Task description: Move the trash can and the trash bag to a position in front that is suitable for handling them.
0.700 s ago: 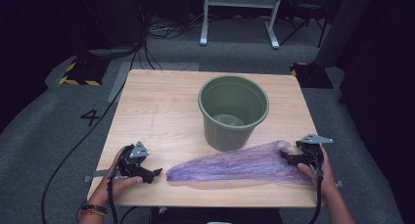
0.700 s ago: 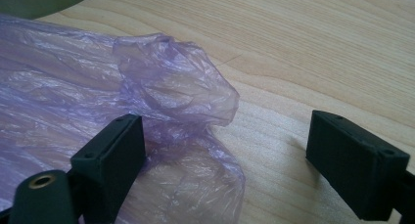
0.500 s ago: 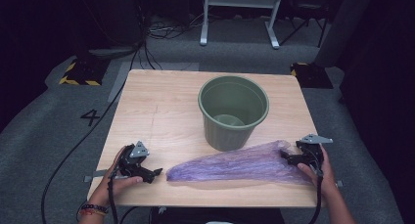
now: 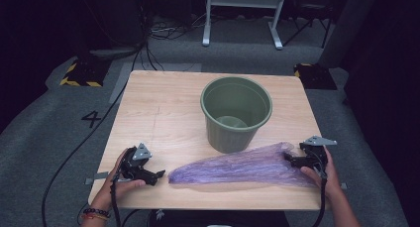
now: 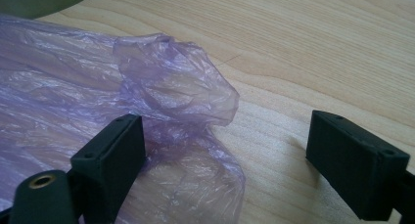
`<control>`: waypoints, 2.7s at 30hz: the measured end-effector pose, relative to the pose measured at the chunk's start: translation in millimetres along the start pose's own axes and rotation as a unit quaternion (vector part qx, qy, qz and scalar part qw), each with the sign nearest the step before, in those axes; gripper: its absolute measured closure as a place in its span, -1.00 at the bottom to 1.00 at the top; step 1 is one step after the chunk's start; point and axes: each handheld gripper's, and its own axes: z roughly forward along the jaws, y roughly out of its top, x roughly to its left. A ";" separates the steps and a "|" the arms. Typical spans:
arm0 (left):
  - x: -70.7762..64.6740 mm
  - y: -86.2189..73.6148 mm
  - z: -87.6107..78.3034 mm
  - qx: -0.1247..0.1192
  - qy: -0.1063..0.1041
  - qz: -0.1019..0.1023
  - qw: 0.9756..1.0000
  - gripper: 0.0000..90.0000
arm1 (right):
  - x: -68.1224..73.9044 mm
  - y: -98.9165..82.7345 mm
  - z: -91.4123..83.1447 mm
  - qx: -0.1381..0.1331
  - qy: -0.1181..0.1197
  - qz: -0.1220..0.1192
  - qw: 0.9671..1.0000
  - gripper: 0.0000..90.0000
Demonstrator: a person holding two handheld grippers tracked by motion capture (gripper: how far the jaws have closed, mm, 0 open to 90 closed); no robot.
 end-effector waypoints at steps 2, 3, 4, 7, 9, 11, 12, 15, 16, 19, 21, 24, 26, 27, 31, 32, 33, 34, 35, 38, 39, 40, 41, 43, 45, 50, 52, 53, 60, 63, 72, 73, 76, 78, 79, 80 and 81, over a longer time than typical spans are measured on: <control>-2.3 2.5 1.2 -0.009 -0.007 -0.009 1.000 -0.54 | -0.2 -0.1 -0.1 0.000 0.001 -0.001 1.000 -0.68; -4.4 4.0 3.1 -0.002 -0.001 -0.004 1.000 -0.66 | -0.2 -0.1 -0.1 0.000 0.001 -0.001 1.000 -0.68; -7.6 5.0 5.6 0.000 0.003 0.006 1.000 -0.66 | -0.2 -0.1 -0.1 0.000 0.001 -0.001 1.000 -0.68; -10.0 6.4 6.2 0.000 -0.009 0.008 1.000 -0.64 | -0.2 -0.1 -0.1 0.000 0.001 -0.001 1.000 -0.68; -10.5 6.6 6.4 0.000 -0.006 0.009 1.000 -0.64 | -0.1 -0.1 -0.1 0.000 0.000 -0.001 1.000 -0.68; -10.9 7.2 5.7 -0.003 -0.004 0.005 1.000 -0.62 | -0.1 -0.1 -0.1 0.000 0.001 -0.001 1.000 -0.68; -11.3 7.9 4.6 -0.004 -0.003 0.009 1.000 -0.62 | -0.2 -0.1 -0.1 0.000 0.001 -0.001 1.000 -0.68; -13.3 11.0 1.3 -0.019 -0.003 0.005 1.000 -0.61 | -0.2 0.0 -0.1 0.000 0.001 -0.001 1.000 -0.68; -13.9 12.3 0.4 -0.024 -0.006 0.004 1.000 -0.61 | -0.1 0.0 -0.1 0.000 0.001 -0.001 1.000 -0.68; -17.8 16.3 -1.5 -0.028 -0.010 0.011 0.999 -0.61 | -0.2 0.0 -0.1 0.000 0.001 -0.001 1.000 -0.68; -23.4 19.8 -2.6 -0.022 -0.013 0.020 0.999 -0.62 | -0.2 -0.1 -0.1 0.000 0.001 -0.001 1.000 -0.68; -29.2 23.8 -4.1 -0.021 -0.017 0.027 0.999 -0.64 | -0.3 0.0 -0.1 0.000 0.001 -0.001 1.000 -0.68; -33.3 25.5 -3.0 -0.022 -0.027 0.028 0.999 -0.63 | -0.3 0.0 -0.1 0.000 0.001 -0.001 1.000 -0.68; -36.3 26.5 -1.6 -0.018 -0.031 0.034 0.999 -0.63 | -0.4 0.0 0.0 0.000 0.001 -0.001 1.000 -0.68; -44.7 28.0 2.5 -0.010 -0.042 0.059 0.997 -0.62 | -0.3 0.0 0.0 0.000 0.001 -0.001 1.000 -0.68; -46.0 28.4 2.6 -0.009 -0.047 0.065 0.997 -0.61 | -0.3 0.0 0.0 0.000 0.001 -0.001 1.000 -0.68; -46.8 28.4 2.6 -0.011 -0.051 0.067 0.996 -0.60 | -0.3 0.0 0.0 0.000 0.001 -0.001 1.000 -0.68; -47.4 28.4 2.8 -0.013 -0.058 0.068 0.996 -0.59 | -0.3 0.0 0.0 0.000 0.001 -0.001 1.000 -0.68; -48.4 28.2 3.4 -0.015 -0.065 0.069 0.995 -0.59 | -0.4 0.0 0.0 0.000 0.001 -0.001 1.000 -0.68; -52.9 27.8 6.9 -0.005 -0.073 0.088 0.993 -0.49 | -0.3 0.0 0.0 0.000 0.001 -0.001 1.000 -0.68; -54.2 27.6 8.3 0.001 -0.073 0.096 0.993 -0.49 | -0.4 0.0 0.0 0.000 0.001 -0.001 1.000 -0.68; -55.1 27.2 10.0 0.003 -0.076 0.102 0.992 -0.45 | -0.4 0.0 0.0 0.000 0.001 -0.001 1.000 -0.68; -56.1 26.7 11.9 0.008 -0.075 0.107 0.991 -0.41 | -0.4 0.0 0.0 0.000 0.001 -0.001 1.000 -0.68; -56.9 26.1 14.4 0.012 -0.076 0.112 0.991 -0.32 | -0.4 0.0 -0.1 0.000 0.002 -0.001 1.000 -0.68; -56.7 26.0 14.9 0.011 -0.083 0.113 0.990 -0.18 | -0.5 0.0 -0.1 0.000 0.002 -0.001 1.000 -0.68; -55.4 25.8 16.4 0.011 -0.092 0.116 0.989 -0.03 | -1.0 -0.2 -0.3 -0.001 0.002 -0.001 1.000 -0.66; -54.4 25.9 16.7 0.011 -0.095 0.115 0.989 0.03 | -2.0 -0.1 -1.2 -0.002 0.003 0.000 1.000 -0.61; -53.3 25.9 16.9 0.012 -0.098 0.113 0.989 0.03 | -2.0 -0.1 -1.2 -0.002 0.003 0.000 1.000 -0.61; -42.3 23.4 15.8 0.006 -0.102 0.109 0.989 0.09 | -8.4 2.7 -12.7 -0.022 0.018 0.005 1.000 -0.58; -34.8 19.8 13.9 0.000 -0.095 0.101 0.990 0.09 | -9.1 4.5 -16.0 -0.026 0.017 0.007 0.999 -0.58; -25.4 15.1 12.2 -0.010 -0.082 0.083 0.993 -0.03 | 6.1 31.4 -29.9 -0.074 0.029 -0.007 0.997 -0.58; -25.5 15.1 12.4 -0.010 -0.081 0.082 0.993 -0.04 | 10.9 36.1 -30.1 -0.079 0.035 -0.010 0.996 -0.58; -25.3 14.8 12.5 -0.011 -0.079 0.081 0.993 -0.08 | 32.5 53.4 -24.0 -0.086 0.059 -0.037 0.994 -0.57; -25.1 14.5 12.5 -0.012 -0.079 0.081 0.994 -0.08 | 38.5 57.2 -21.9 -0.085 0.066 -0.044 0.993 -0.57; -25.0 14.3 12.6 -0.013 -0.079 0.080 0.994 -0.09 | 44.2 61.0 -19.9 -0.085 0.071 -0.051 0.993 -0.57; -24.9 14.2 12.6 -0.013 -0.078 0.080 0.994 -0.09 | 49.8 64.6 -18.3 -0.084 0.077 -0.054 0.992 -0.57; -24.5 13.9 12.5 -0.013 -0.077 0.080 0.994 -0.11 | 60.5 71.5 -16.7 -0.083 0.090 -0.062 0.991 -0.57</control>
